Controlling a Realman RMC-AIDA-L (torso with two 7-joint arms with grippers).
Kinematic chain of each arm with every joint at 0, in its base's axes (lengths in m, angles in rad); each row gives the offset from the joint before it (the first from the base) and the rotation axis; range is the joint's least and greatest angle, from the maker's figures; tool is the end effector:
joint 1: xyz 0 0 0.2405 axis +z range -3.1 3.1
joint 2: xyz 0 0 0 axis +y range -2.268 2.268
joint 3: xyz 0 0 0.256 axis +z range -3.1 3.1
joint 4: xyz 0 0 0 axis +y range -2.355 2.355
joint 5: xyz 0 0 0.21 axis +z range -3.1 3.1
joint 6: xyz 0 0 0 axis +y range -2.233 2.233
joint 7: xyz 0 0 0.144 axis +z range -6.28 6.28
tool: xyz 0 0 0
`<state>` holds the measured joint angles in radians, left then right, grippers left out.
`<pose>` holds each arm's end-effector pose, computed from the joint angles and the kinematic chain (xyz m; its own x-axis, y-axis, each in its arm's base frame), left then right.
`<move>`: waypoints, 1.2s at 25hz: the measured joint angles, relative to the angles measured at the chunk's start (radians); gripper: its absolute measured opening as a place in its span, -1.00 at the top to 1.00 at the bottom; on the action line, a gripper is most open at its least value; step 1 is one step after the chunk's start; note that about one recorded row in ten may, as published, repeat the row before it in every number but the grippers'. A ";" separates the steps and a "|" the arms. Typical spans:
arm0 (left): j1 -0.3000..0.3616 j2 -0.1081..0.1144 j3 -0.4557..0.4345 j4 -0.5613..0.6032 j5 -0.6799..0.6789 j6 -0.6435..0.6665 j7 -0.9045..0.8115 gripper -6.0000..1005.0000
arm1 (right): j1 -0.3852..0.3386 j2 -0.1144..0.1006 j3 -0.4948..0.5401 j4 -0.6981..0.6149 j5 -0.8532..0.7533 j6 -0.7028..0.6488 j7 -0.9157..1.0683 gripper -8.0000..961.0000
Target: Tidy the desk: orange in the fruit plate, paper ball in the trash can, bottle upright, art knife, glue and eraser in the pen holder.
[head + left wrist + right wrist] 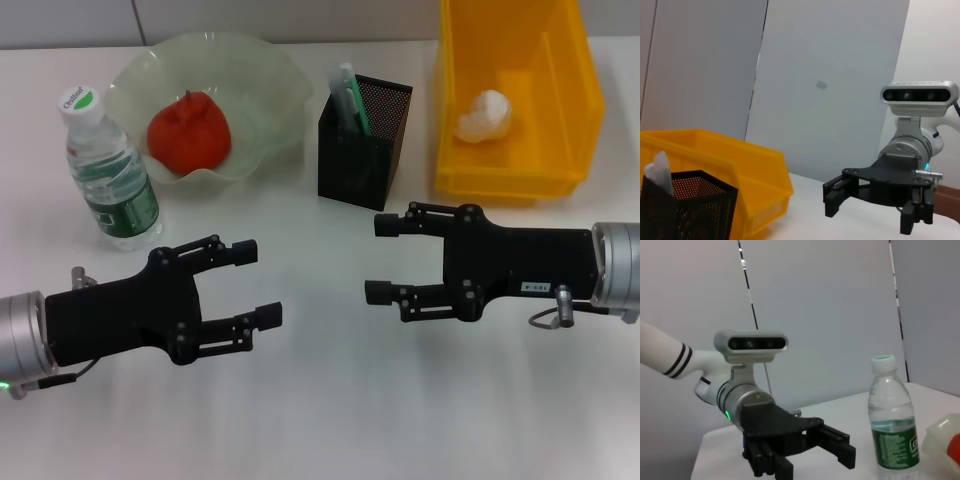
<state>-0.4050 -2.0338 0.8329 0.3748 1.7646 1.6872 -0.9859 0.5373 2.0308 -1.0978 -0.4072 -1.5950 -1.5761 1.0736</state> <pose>-0.2862 0.2617 -0.0244 0.7340 0.2174 0.6434 0.3496 -0.9332 -0.0835 0.2411 0.3025 -0.0414 0.7900 -0.1797 -0.5862 -0.2451 -0.9689 -0.0334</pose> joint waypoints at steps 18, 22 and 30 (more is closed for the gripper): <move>-0.004 -0.012 0.003 -0.001 0.001 -0.015 0.010 -0.59 | 0.029 0.008 -0.005 0.003 -0.017 0.044 0.011 -0.68; -0.004 -0.013 0.003 -0.001 0.001 -0.013 0.010 -0.59 | 0.030 0.009 -0.006 0.003 -0.022 0.044 0.012 -0.68; -0.005 -0.012 0.003 -0.001 0.005 -0.012 0.006 -0.59 | 0.029 0.008 -0.008 0.005 -0.028 0.041 0.012 -0.68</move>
<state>-0.4096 -2.0457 0.8360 0.3743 1.7701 1.6749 -0.9794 0.5663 2.0389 -1.1059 -0.4025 -1.6233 -1.5348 1.0861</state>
